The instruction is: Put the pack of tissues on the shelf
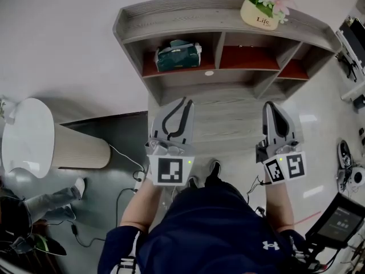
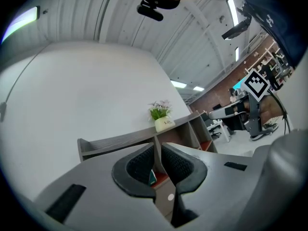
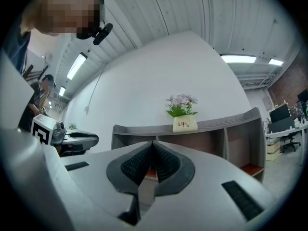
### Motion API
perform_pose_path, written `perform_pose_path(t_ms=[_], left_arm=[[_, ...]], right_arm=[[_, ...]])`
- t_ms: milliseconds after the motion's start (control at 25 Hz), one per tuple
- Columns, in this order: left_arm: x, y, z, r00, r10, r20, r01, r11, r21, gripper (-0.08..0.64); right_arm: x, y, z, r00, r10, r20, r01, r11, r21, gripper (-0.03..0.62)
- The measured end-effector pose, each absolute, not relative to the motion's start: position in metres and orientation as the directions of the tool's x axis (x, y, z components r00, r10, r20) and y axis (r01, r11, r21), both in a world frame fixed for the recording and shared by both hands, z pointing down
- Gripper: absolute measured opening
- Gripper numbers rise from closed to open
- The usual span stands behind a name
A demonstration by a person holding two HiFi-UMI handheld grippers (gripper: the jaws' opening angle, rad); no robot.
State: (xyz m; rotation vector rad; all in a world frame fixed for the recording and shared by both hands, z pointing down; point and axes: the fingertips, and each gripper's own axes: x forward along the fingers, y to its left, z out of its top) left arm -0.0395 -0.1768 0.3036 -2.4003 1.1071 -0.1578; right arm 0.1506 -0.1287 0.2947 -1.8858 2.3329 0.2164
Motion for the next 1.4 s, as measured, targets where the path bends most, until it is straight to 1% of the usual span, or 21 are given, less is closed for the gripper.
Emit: perform_pose_path(t_ms=[360,1400], left_arm=[[-0.024,-0.199,0.315,0.673,-0.736,-0.073,-0.674,-0.569,-0.472,0.057],[-0.027,-0.208,0.321,0.668,-0.742,-0.066,-0.681,-0.572,-0.456,0.046]], right_arm=[[0.166,-0.152,0.307,-0.208,-0.964,-0.166,-0.978,0.208,0.015,0.009],[0.165,-0.163,0.312,-0.233,-0.962,-0.145,-0.971,0.238,-0.018,0.009]])
